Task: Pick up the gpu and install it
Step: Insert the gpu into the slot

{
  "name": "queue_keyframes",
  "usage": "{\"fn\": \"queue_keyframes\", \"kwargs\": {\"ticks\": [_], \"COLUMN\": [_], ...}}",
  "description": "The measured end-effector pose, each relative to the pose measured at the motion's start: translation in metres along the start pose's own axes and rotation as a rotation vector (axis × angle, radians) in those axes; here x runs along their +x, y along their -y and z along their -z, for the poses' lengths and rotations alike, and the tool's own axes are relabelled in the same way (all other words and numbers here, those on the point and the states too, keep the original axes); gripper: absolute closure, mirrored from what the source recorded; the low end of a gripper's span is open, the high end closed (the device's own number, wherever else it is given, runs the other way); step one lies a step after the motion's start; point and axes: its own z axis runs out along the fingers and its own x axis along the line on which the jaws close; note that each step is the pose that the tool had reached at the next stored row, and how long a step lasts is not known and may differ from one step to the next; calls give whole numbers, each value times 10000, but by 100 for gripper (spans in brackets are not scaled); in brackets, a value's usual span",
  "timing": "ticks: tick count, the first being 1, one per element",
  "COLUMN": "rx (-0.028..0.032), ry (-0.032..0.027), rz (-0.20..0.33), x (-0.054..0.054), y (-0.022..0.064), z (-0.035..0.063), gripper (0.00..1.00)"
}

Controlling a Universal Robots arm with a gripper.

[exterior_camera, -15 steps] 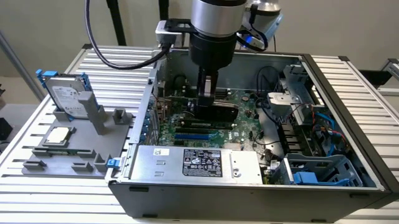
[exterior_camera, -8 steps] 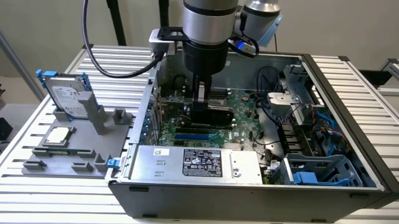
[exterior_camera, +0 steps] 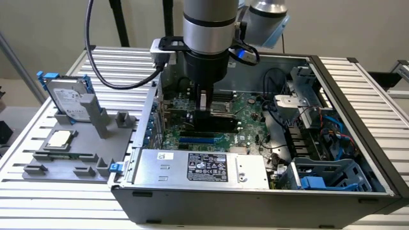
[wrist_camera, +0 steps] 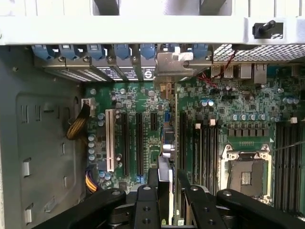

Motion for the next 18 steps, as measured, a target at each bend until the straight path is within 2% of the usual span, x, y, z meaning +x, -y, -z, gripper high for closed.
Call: {"fn": "queue_keyframes", "kwargs": {"ticks": [18], "rx": [94], "ry": [2], "rz": [29], "x": [-45], "y": [-115], "z": [-329], "gripper": [100]}}
